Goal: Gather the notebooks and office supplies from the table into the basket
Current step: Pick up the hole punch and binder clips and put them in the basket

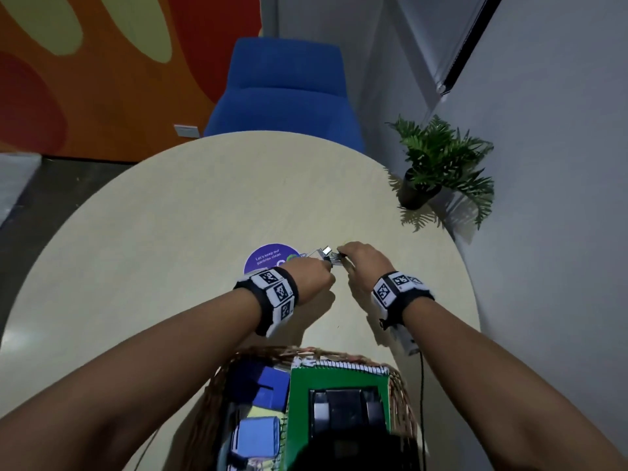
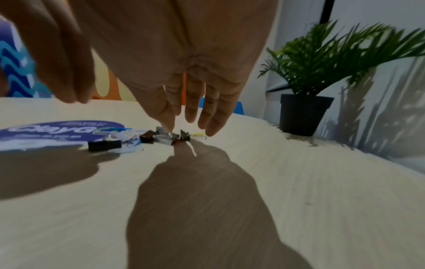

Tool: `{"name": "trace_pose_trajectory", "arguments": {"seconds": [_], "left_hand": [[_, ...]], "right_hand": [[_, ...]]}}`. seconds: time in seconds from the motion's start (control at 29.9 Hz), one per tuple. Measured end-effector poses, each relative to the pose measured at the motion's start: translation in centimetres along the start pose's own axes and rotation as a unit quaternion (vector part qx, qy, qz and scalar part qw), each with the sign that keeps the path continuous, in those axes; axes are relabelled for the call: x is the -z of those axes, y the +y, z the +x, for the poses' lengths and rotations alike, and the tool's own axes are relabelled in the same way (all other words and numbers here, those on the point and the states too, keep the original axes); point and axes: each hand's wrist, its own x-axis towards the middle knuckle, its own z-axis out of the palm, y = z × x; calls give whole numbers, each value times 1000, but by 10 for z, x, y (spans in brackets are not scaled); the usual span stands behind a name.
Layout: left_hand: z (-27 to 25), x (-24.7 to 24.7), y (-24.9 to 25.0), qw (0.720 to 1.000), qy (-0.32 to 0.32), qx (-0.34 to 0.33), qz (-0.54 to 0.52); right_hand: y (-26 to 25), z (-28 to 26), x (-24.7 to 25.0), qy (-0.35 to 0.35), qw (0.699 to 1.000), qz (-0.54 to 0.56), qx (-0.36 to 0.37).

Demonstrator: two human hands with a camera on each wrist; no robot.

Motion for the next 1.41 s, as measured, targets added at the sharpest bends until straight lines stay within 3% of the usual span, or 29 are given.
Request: {"name": "trace_pose_trajectory", "arguments": {"seconds": [0.07,0.23,0.43,0.57,0.67,0.84,0.94,1.0,1.17,1.41], "left_hand": [[12,-3,-2,999,-25,-9,21],[28,-14,1,996,-38,27,-80],[29,-11,-2,998,-7,29,-53],[14,-10,-10,990,55,41,-126],[-9,-8,-19,962,131,40,-238],[-81,-9,-15,898,223,53,-376],[-133,-25,1,842,222,79,-486],[-158,-39,12,826,191,97,-521],[-204,-82,38,834,146,92,-523],[-232,-105,49,862,151,81,-477]], "right_hand": [[3,9,-10,9,1000,10,16],[10,26,-18,21,1000,-7,8],[20,29,-17,27,999,-18,-41],[19,24,-9,53,996,18,-63],[13,18,9,54,990,108,-70],[-16,-21,49,67,964,255,-18],[-40,-63,56,-5,937,349,4],[-52,-90,55,-50,928,369,32],[-96,-154,26,-130,943,286,110],[-139,-210,0,-160,959,183,143]]}}
